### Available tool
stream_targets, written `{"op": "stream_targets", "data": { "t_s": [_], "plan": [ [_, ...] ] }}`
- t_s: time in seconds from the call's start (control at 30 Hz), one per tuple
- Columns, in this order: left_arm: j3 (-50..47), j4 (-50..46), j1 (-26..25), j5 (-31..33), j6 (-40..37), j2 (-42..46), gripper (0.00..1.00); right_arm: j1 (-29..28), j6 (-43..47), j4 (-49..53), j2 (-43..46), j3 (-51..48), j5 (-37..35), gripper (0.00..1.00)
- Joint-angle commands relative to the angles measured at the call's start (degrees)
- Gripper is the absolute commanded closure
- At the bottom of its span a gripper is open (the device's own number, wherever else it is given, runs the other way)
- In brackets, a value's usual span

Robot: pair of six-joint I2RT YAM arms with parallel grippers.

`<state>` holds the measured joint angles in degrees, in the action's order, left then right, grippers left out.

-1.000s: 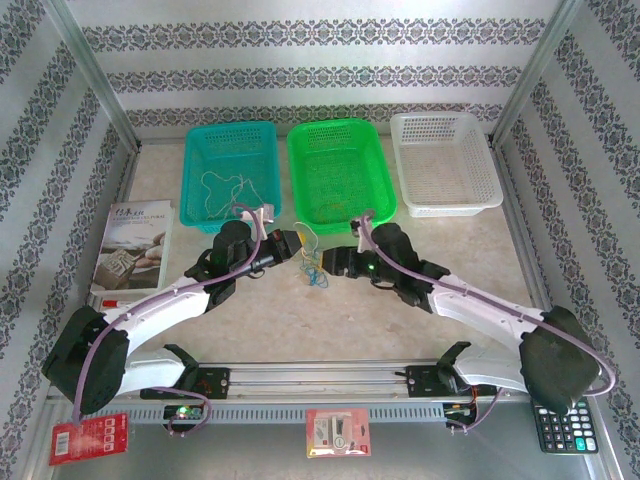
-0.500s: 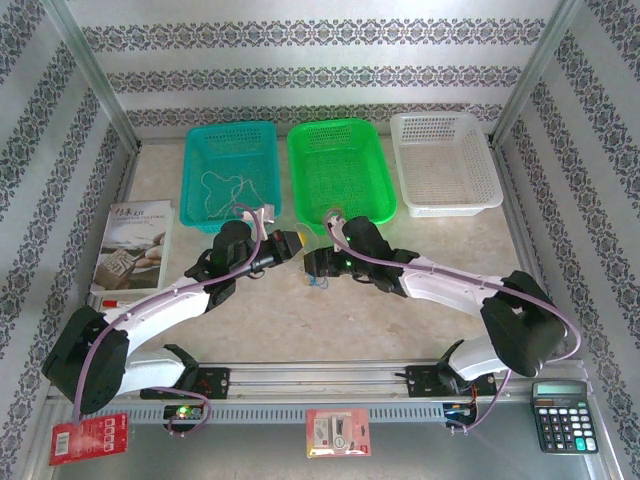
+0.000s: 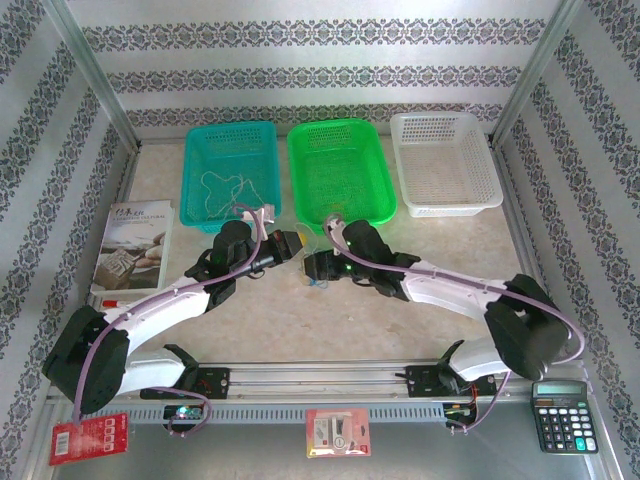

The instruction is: Untangle the cables

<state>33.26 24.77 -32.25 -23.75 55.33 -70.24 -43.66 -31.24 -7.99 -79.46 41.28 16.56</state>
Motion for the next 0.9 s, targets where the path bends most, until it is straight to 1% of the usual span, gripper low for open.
{"op": "stream_targets", "data": {
  "t_s": [0.0,0.17,0.57,0.63,0.67,0.73,0.77,0.8,0.87],
  "plan": [
    [1.5,-0.8,-0.5,-0.4,-0.3,0.9,1.00,-0.3,-0.2,-1.2,3.6,-2.5,-1.9,0.50],
    [1.3,-1.0,-0.5,-0.4,-0.3,1.2,1.00,-0.4,0.1,-1.6,5.2,-3.1,-0.8,0.51],
    [0.8,-1.0,-0.4,-0.2,0.0,2.0,1.00,-2.3,2.4,-3.2,-2.6,3.4,1.1,0.51],
    [0.7,-1.0,-0.4,-0.2,0.0,2.3,1.00,-2.3,2.3,-3.4,-3.3,3.8,1.0,0.56],
    [0.7,-1.0,-0.5,-0.2,0.0,2.3,1.00,-2.3,2.2,-3.4,-3.3,3.8,0.9,0.62],
    [0.6,-0.9,-0.5,-0.1,0.0,2.3,1.00,-2.3,2.0,-3.4,-3.1,3.8,1.0,0.78],
    [0.4,-0.7,-0.4,0.0,0.1,2.2,1.00,-2.3,1.9,-3.4,-2.8,3.7,1.2,0.87],
    [0.4,-0.6,-0.5,0.0,0.2,2.3,1.00,-2.2,1.7,-3.2,-2.3,3.5,1.2,0.99],
    [0.2,-0.6,-0.5,0.1,0.3,2.5,1.00,-2.3,1.3,-2.5,-1.1,3.0,1.0,1.00]
  ]
}}
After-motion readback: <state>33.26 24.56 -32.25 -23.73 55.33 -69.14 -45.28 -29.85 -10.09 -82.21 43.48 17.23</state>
